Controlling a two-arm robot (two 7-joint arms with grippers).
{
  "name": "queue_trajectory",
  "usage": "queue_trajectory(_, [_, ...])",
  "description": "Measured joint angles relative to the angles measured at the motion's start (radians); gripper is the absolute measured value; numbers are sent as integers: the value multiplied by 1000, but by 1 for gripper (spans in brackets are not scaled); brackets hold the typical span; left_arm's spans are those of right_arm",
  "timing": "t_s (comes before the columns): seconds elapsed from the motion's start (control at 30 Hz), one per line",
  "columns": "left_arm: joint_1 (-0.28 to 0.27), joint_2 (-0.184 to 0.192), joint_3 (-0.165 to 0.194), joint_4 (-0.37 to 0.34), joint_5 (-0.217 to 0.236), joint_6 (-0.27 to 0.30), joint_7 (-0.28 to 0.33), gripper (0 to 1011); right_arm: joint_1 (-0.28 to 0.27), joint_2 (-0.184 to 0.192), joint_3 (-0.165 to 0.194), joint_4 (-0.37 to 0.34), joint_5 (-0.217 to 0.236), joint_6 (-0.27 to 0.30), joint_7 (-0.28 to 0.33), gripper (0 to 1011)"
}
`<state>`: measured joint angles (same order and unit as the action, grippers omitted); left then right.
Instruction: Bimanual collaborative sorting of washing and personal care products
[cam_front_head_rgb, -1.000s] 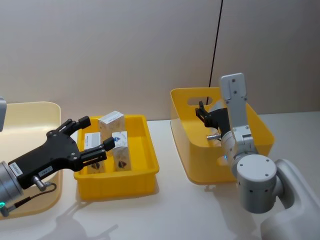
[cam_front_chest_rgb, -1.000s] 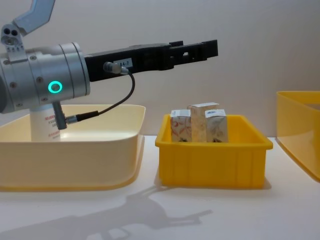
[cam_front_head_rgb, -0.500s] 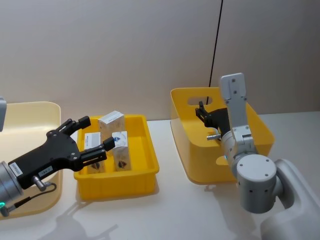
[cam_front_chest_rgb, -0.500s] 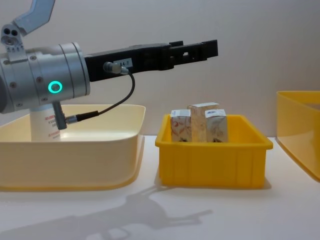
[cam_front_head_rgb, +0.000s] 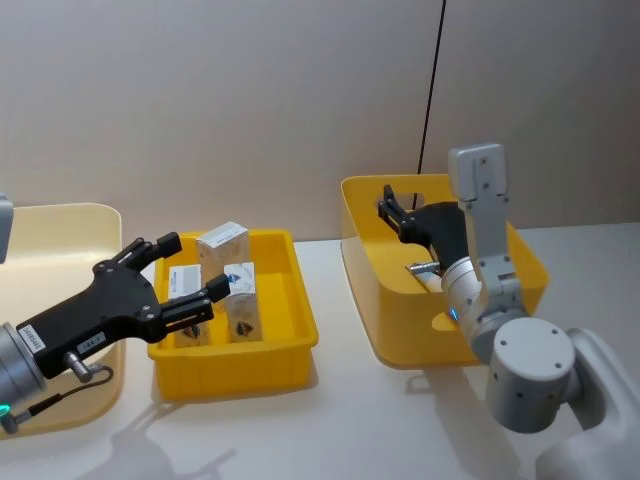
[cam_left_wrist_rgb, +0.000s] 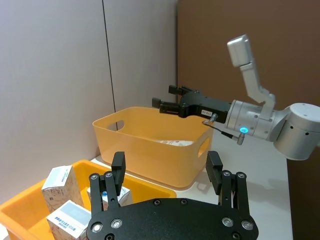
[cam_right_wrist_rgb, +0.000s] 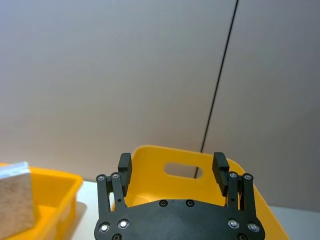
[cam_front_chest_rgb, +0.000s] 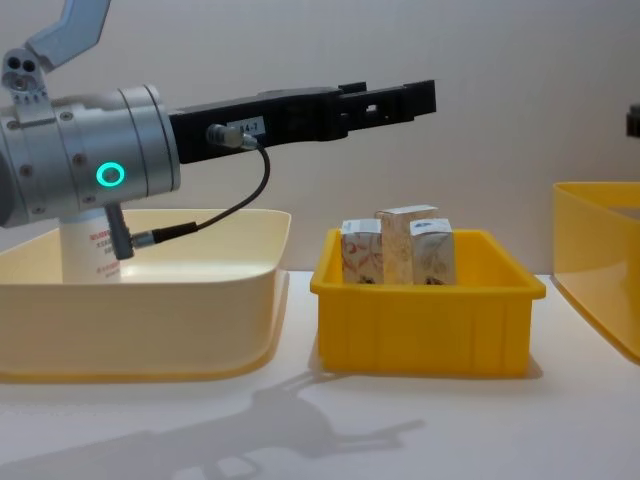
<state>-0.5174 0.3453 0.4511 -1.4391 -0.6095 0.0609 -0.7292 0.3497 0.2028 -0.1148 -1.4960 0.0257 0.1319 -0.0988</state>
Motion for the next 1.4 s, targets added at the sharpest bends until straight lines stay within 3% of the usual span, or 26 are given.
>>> queue_trajectory(0.23, [15, 2, 0, -10, 22, -2, 38, 1002, -19, 10, 8, -25, 41, -67, 67, 1001])
queue_trajectory(0.43, [43, 6, 0, -29, 63, -7, 111, 1002, -37, 18, 16, -49, 86, -130, 137, 1001])
queue_trajectory(0.73, [90, 12, 1, -60, 131, -15, 231, 1002, -56, 25, 9, -62, 95, -129, 138, 1001])
queue_trajectory(1.4, [191, 25, 3, -128, 279, -33, 490, 1002, -226, 86, -57, -177, 187, -111, 154, 1001])
